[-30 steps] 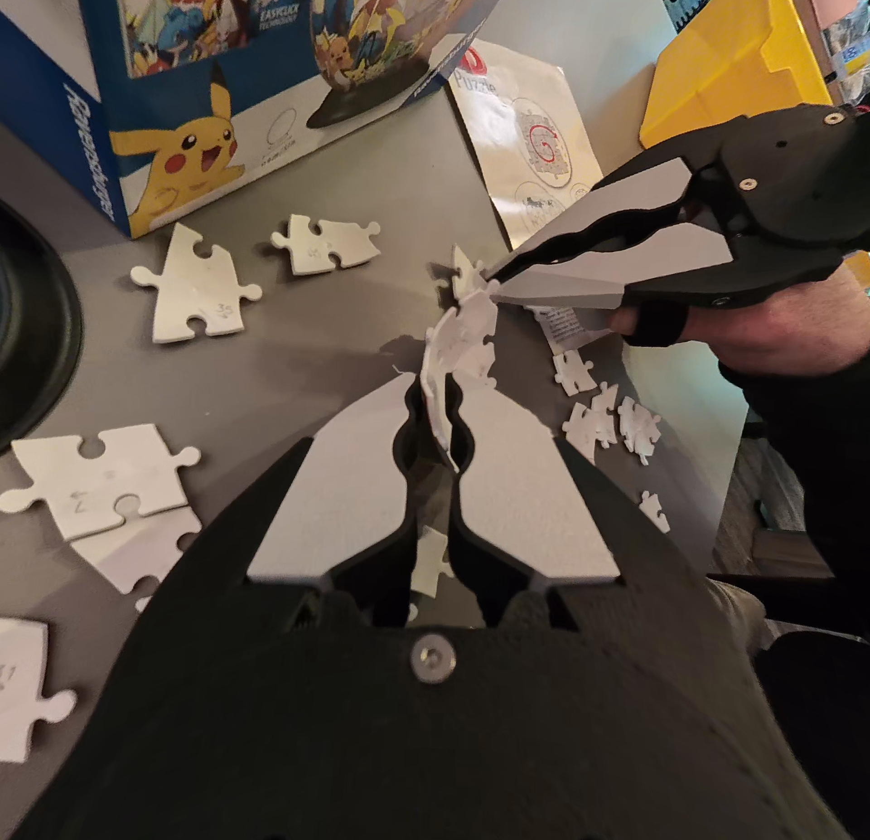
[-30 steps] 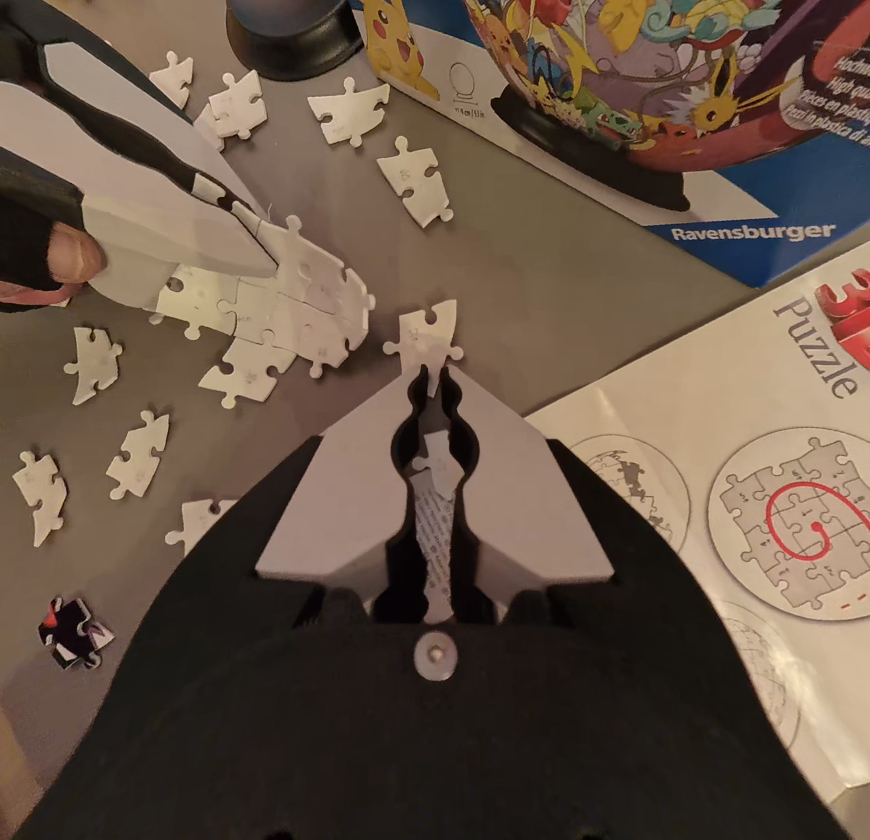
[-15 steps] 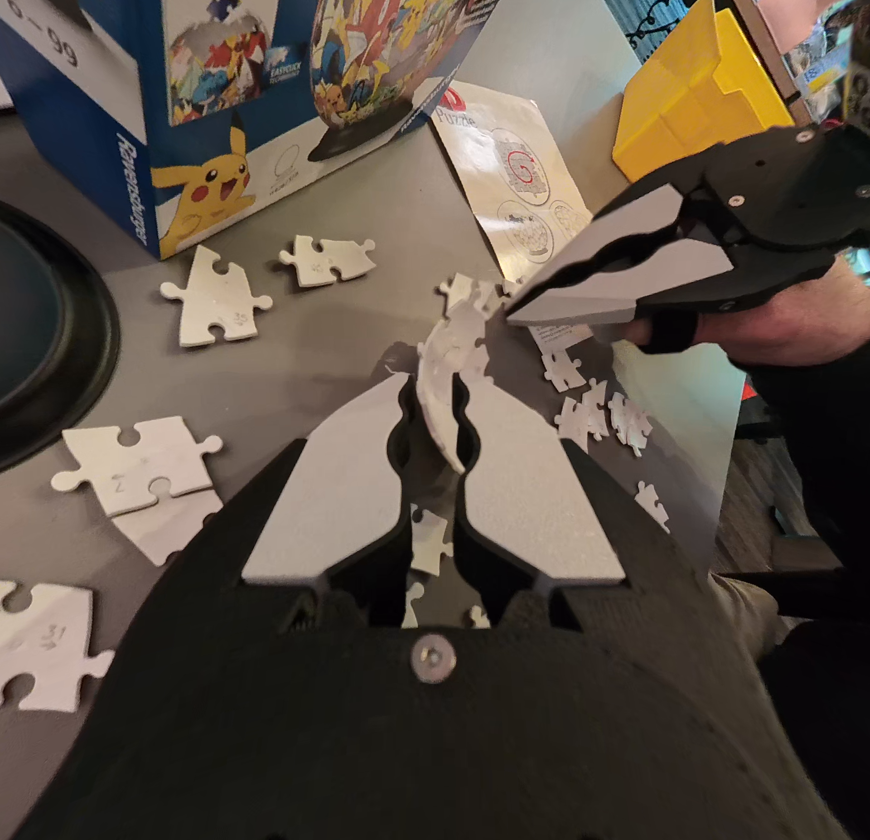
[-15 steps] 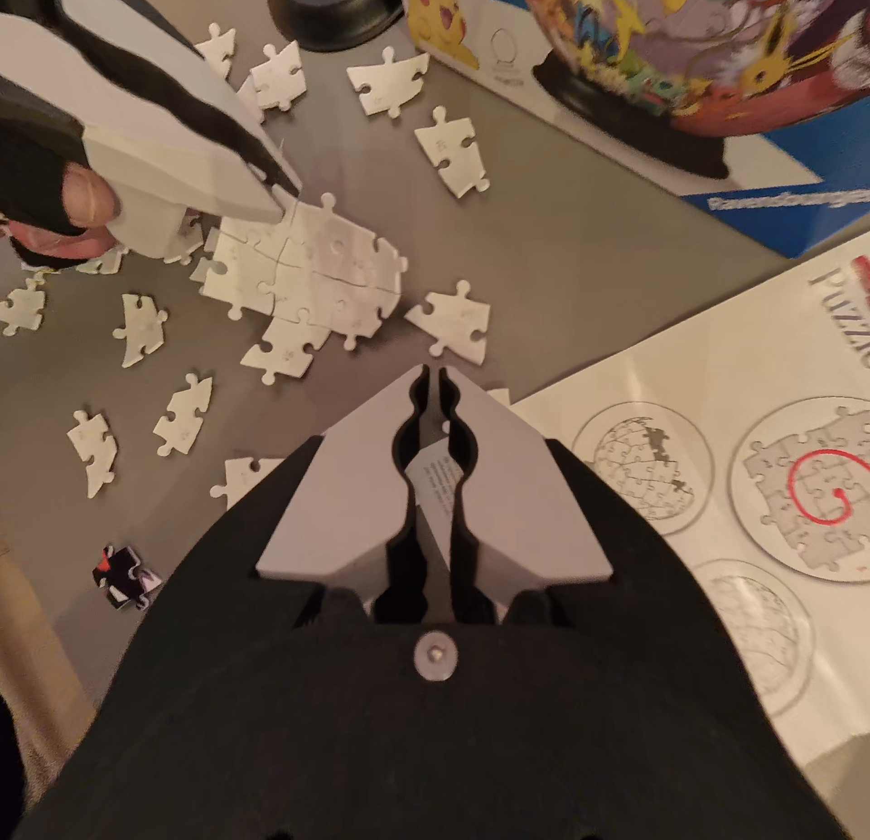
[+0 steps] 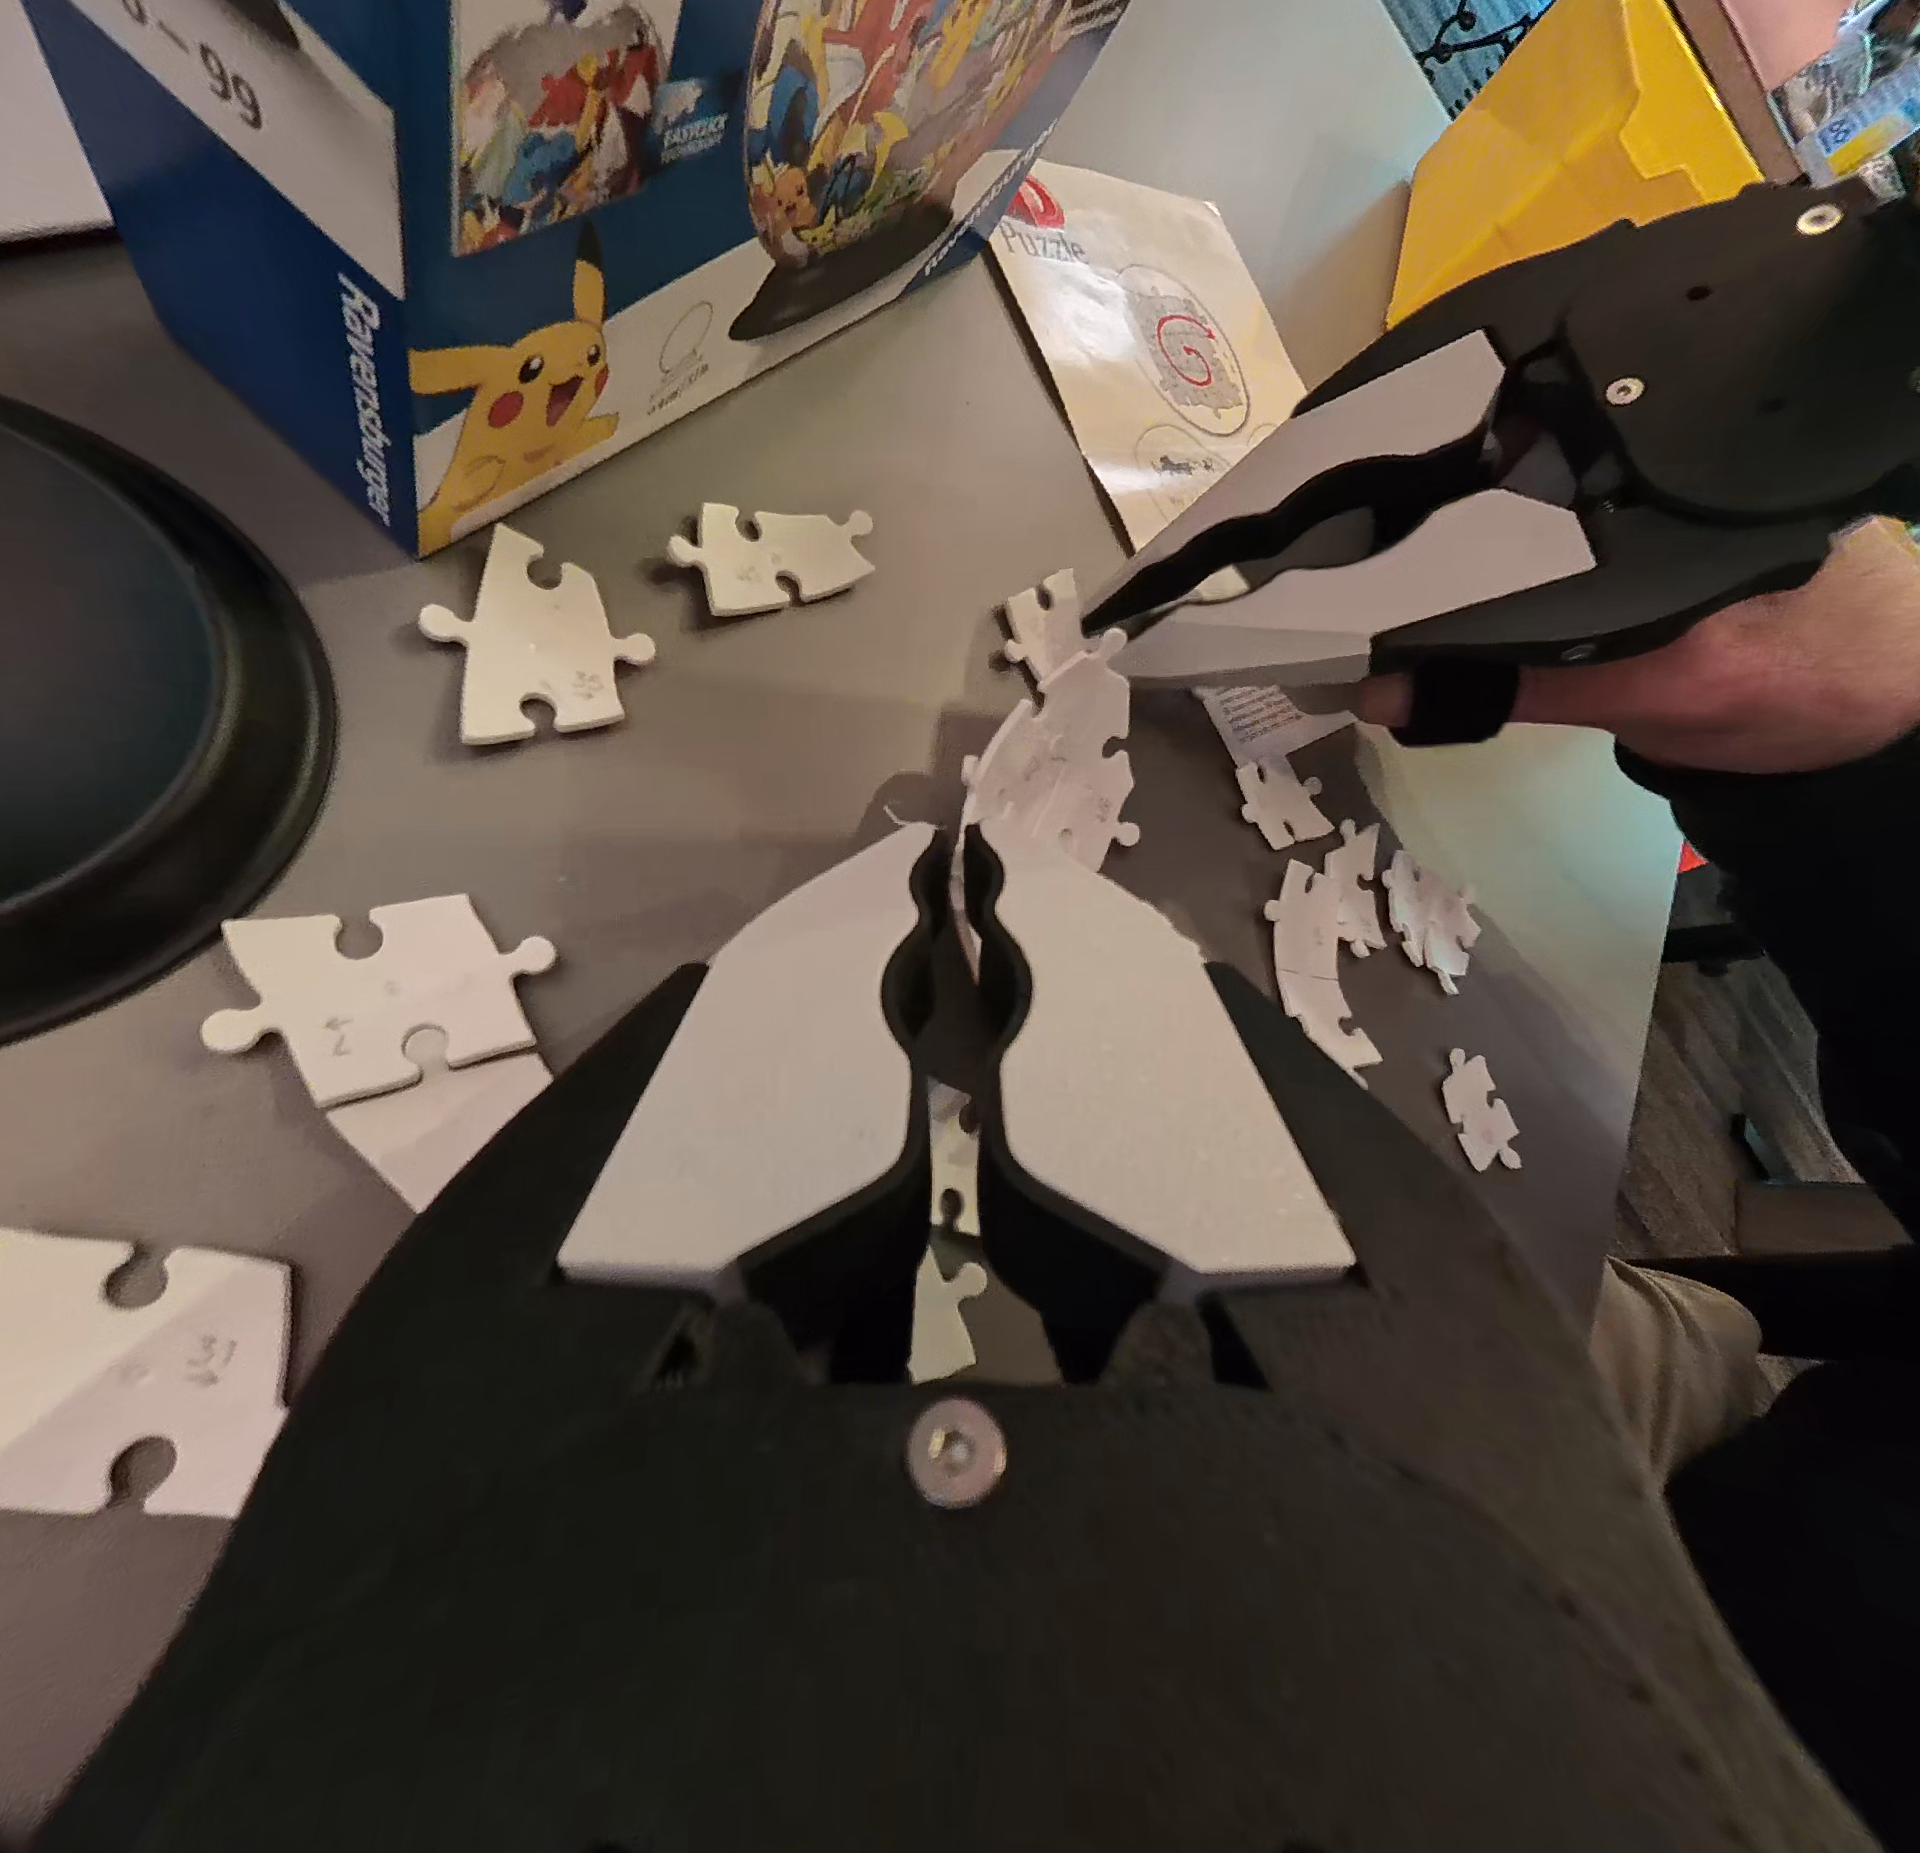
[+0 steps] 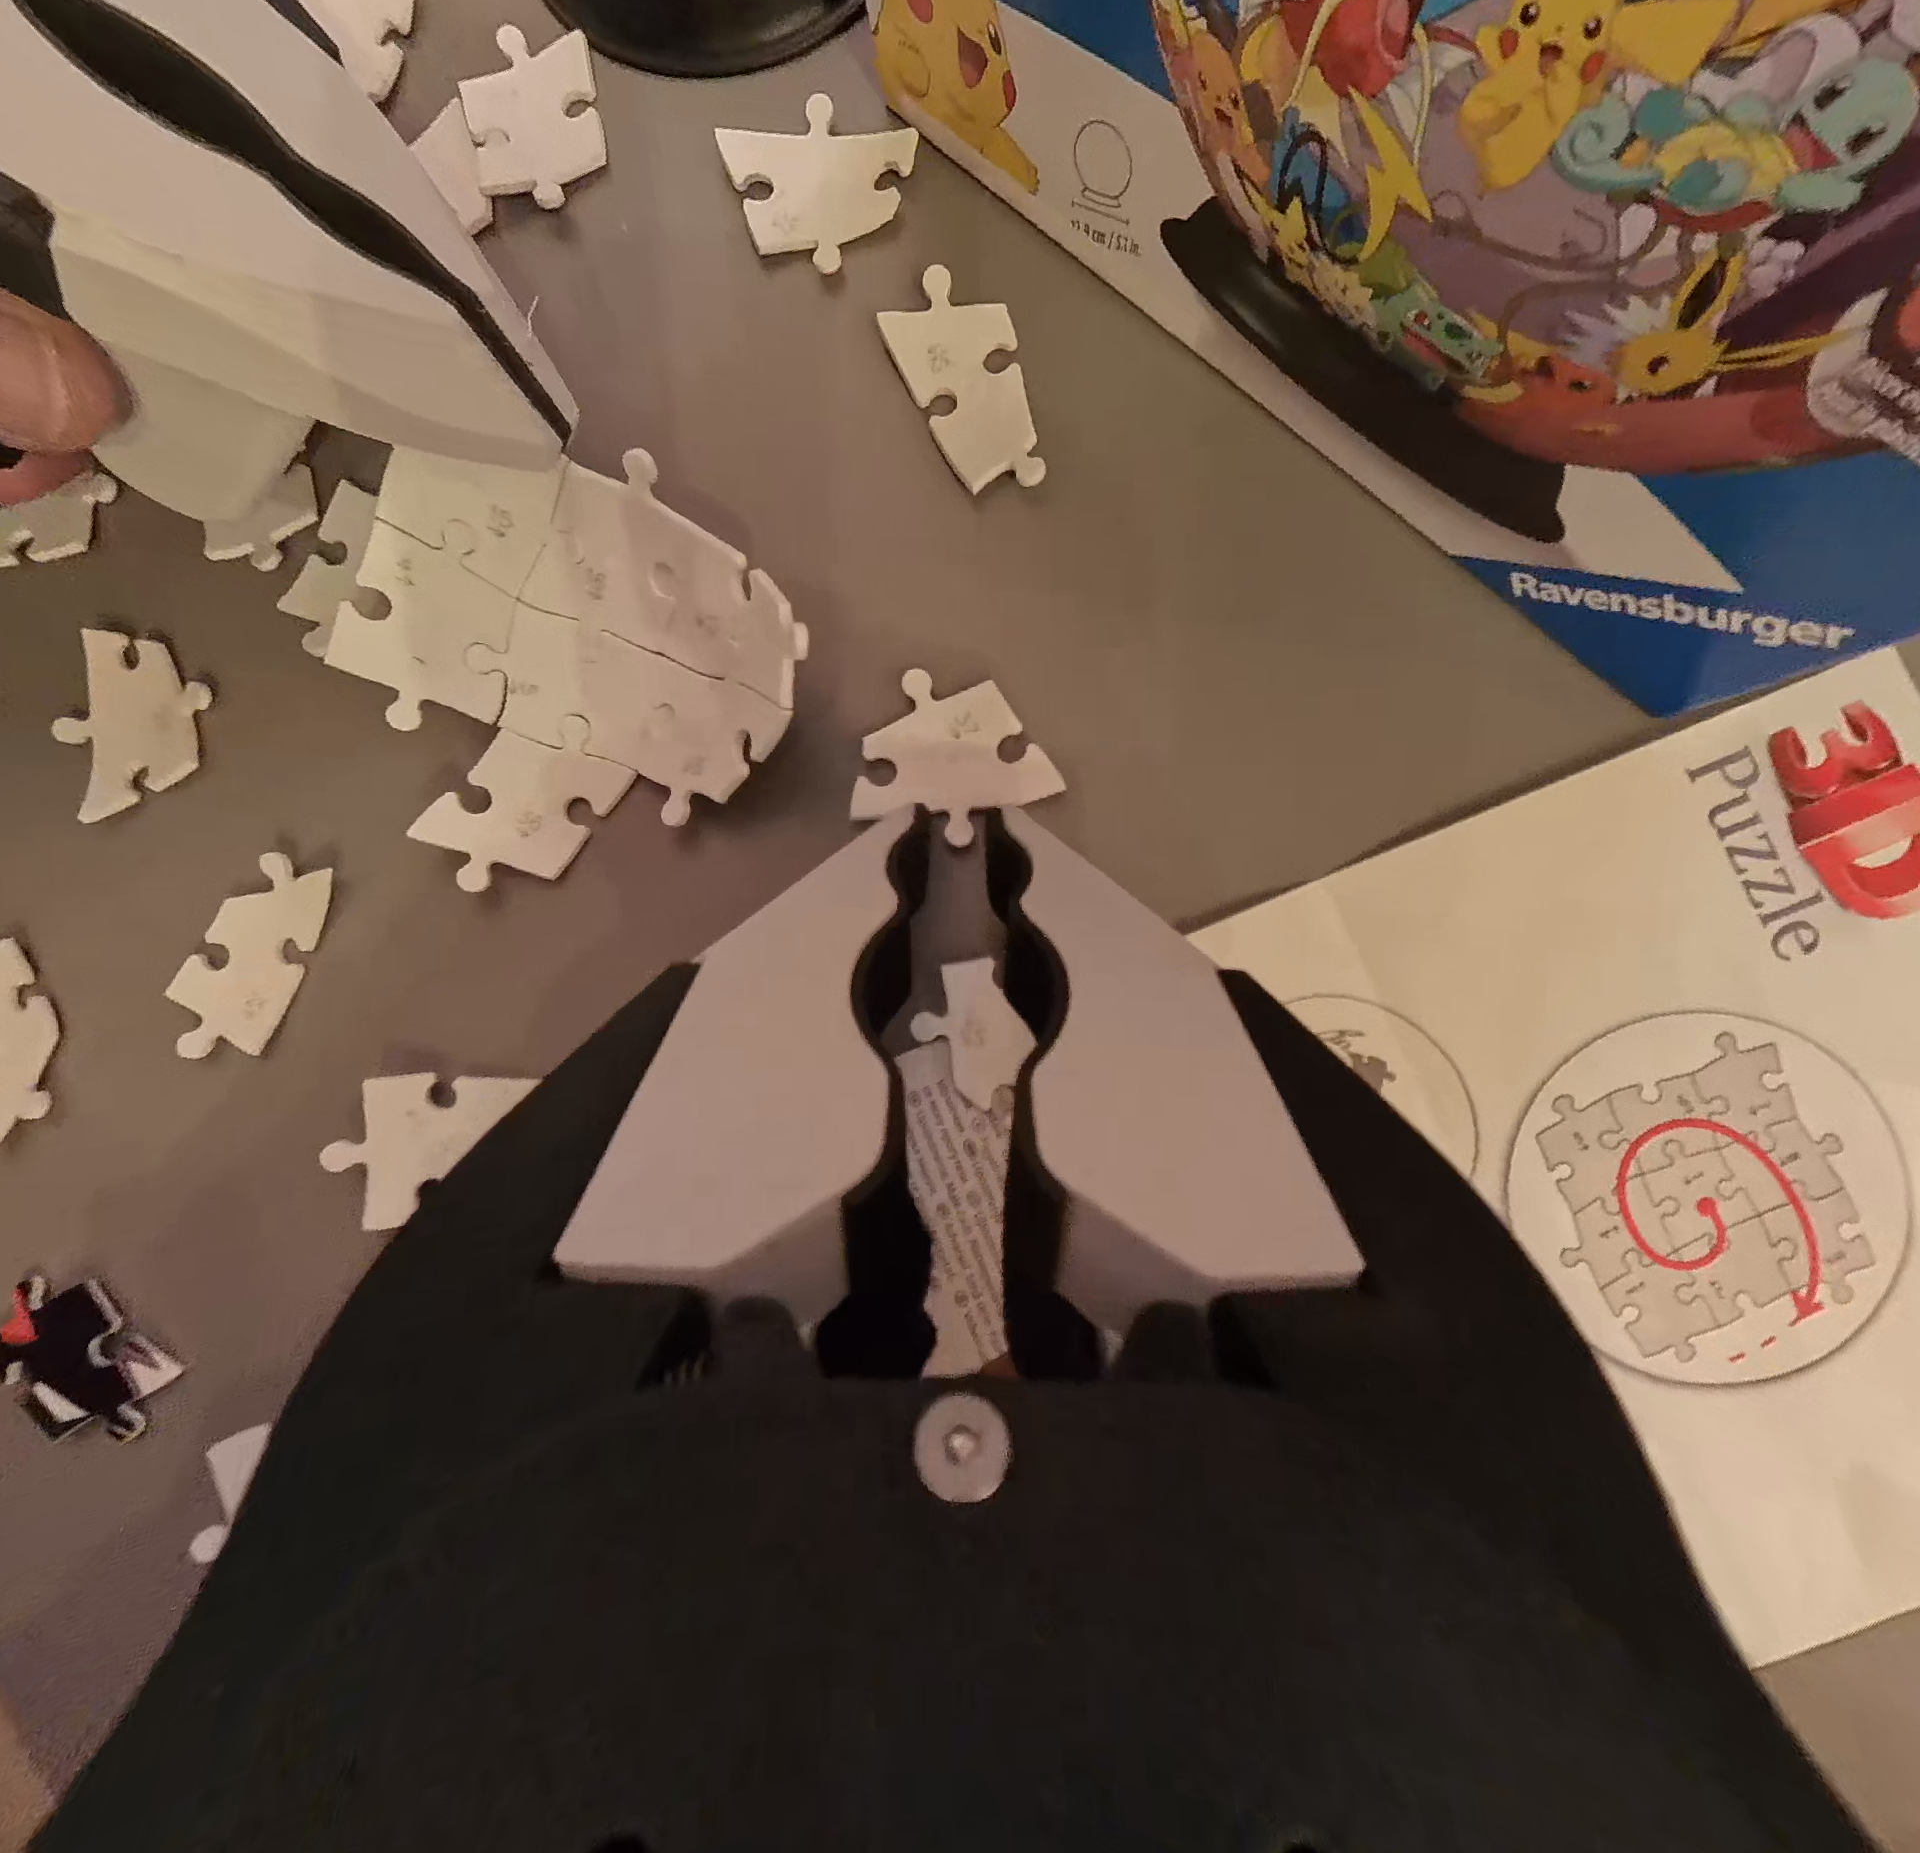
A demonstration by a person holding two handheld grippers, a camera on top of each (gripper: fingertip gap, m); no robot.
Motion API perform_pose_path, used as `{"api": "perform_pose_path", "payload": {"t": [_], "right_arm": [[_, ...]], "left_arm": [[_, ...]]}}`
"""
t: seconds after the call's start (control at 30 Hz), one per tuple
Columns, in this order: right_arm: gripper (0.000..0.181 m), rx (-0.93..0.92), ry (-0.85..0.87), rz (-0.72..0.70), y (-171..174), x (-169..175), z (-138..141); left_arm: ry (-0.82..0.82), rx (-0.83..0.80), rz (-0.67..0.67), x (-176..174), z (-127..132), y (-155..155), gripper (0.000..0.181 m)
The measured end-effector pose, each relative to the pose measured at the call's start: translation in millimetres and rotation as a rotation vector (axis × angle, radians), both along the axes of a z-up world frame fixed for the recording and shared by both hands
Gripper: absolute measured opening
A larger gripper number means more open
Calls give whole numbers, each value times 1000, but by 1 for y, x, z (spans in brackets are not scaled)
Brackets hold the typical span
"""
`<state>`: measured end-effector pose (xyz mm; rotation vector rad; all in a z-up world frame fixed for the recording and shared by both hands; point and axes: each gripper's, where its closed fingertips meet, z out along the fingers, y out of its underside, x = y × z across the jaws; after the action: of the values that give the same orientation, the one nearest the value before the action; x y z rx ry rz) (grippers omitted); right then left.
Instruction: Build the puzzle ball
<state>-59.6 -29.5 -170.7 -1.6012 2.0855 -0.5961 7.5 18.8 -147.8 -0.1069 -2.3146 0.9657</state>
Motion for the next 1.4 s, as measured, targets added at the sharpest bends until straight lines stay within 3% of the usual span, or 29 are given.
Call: {"api": "perform_pose_path", "payload": {"t": [0.3, 0.47, 0.67, 0.93, 1.4], "right_arm": [[3, 17, -2, 89, 7, -2, 0], [3, 15, -14, 142, 16, -9, 15], [2, -11, -15, 297, 50, -15, 31], [3, -151, 95, 420, 62, -1, 10], [3, -246, 185, 442, 54, -1, 6]], "left_arm": [[1, -3, 3, 3, 0, -1, 2], [-4, -2, 5, 6, 0, -1, 2], [-18, -6, 5, 8, 2, -3, 2], [-62, -9, -11, 5, -1, -5, 2], [-104, -24, -29, 1, -1, -7, 2]]}}
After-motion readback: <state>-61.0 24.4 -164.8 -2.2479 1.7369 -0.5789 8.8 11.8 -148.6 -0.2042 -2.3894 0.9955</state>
